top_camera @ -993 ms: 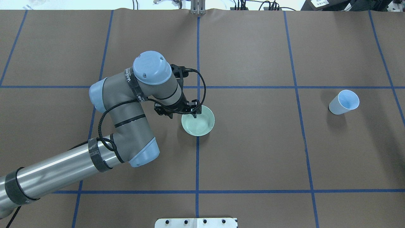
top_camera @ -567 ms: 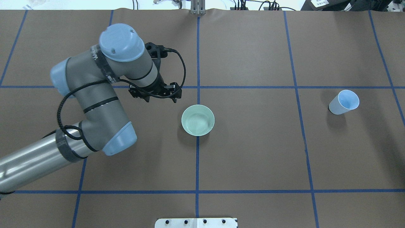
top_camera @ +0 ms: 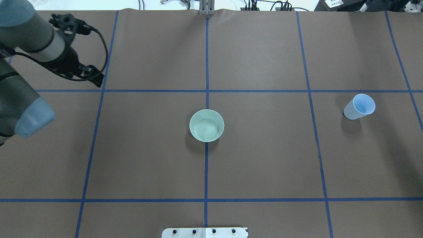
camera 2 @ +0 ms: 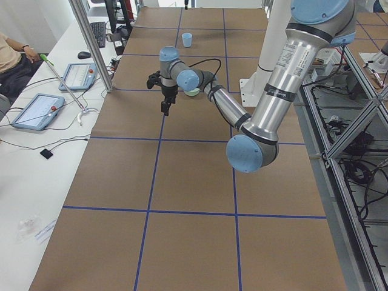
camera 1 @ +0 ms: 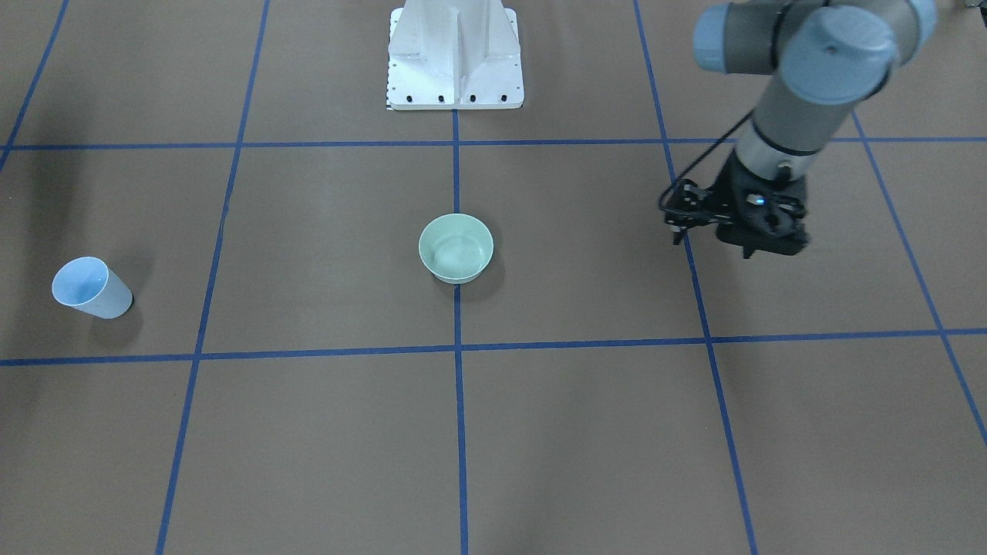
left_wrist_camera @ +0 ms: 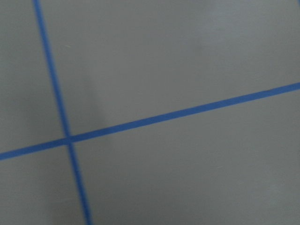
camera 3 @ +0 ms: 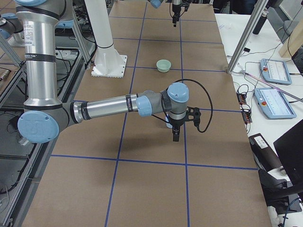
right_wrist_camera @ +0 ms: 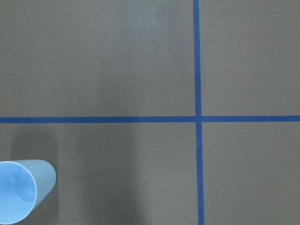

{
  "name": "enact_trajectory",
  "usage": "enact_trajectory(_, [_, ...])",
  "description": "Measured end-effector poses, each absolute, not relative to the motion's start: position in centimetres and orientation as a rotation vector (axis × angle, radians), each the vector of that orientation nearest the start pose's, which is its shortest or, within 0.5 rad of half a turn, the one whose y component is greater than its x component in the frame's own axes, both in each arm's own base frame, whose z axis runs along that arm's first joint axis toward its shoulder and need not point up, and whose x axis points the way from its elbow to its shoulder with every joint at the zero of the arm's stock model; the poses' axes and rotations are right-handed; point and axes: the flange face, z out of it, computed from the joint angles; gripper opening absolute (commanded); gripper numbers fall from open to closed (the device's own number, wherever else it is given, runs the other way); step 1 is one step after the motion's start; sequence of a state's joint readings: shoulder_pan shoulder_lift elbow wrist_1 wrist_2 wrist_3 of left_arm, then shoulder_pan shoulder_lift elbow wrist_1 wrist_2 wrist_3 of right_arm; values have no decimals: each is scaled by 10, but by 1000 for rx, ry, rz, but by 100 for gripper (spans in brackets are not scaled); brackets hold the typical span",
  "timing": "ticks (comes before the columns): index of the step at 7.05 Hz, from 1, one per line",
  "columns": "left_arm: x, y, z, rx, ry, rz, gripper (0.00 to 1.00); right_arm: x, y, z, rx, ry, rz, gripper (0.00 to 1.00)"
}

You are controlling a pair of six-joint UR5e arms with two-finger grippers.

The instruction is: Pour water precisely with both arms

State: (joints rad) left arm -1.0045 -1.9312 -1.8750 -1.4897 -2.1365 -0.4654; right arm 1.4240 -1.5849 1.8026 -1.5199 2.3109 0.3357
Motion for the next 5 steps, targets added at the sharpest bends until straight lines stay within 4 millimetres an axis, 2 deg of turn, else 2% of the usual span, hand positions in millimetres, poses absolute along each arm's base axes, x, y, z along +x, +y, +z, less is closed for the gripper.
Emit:
enact_trajectory(2, [122, -558, 415, 250, 739, 355, 100, -25, -493, 520, 72, -795, 113, 100])
enact_trajectory(3, [66, -561, 461, 255, 731, 395, 100, -35, -489, 503, 69, -810, 137, 100])
enact_trajectory(4, [17, -561, 508, 249, 722, 416, 100, -48, -484, 481, 64, -827, 176, 100])
enact_trajectory(5, [-20, -559, 545, 236, 717, 401, 100, -59, -479, 463, 59, -838, 225, 100])
